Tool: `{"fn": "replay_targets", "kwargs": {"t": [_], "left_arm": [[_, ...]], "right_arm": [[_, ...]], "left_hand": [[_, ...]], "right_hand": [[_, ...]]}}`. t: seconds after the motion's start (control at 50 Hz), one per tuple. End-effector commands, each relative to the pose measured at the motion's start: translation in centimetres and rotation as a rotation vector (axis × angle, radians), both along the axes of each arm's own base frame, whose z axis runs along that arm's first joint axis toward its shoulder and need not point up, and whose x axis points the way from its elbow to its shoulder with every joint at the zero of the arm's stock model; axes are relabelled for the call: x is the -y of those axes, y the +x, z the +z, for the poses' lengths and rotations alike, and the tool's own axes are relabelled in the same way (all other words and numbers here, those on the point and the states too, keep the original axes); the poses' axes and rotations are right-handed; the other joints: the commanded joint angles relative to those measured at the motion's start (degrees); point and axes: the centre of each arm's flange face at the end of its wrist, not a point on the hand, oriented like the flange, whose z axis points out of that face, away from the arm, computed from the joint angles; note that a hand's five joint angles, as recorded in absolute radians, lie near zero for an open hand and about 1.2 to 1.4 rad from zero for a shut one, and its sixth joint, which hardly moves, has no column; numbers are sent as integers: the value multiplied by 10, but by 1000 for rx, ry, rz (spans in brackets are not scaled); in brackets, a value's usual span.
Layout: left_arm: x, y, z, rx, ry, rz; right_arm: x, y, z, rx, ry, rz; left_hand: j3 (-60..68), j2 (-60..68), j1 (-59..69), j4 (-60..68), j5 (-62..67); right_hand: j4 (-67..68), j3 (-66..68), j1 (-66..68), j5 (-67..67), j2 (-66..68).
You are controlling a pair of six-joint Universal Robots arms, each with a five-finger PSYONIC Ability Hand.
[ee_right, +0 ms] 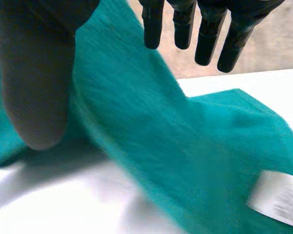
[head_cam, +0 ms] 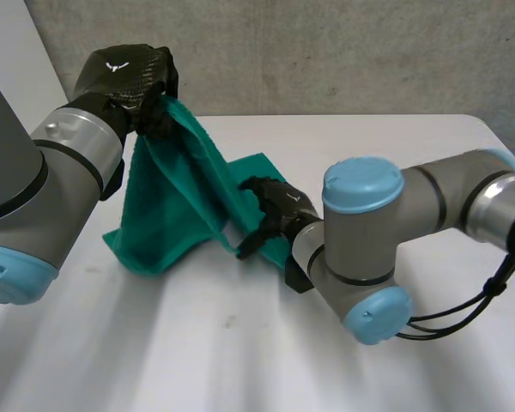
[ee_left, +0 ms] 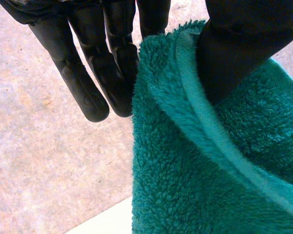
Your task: Fold the towel.
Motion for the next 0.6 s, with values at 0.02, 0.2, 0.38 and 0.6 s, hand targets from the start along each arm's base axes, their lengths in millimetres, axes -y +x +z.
{"fn": "replay_targets", "kwargs": {"t": [0.02,0.2,0.38,0.6], "left_arm": [[-5,7,-2,10,13,5],[2,24,-45,74,135,52],[0,30,-92,152,282,62],[-22,29,-113,300,387,-75]], "right_arm": [[22,-12,-27,-210,-143,-113],[61,-56,45,-189,-390,-258],[38,-90,143,-491,-762,-102],[-23,-127,123,-1100,-559,289]], "left_hand": [[118,115,151,115,150],[118,115,151,115,150],[118,115,151,115,150],[118,115,151,115,150]], "right_hand": [[281,282,297,275,285],[668,669,684,662,672],[668,669,684,662,672],[668,669,684,662,672]]}}
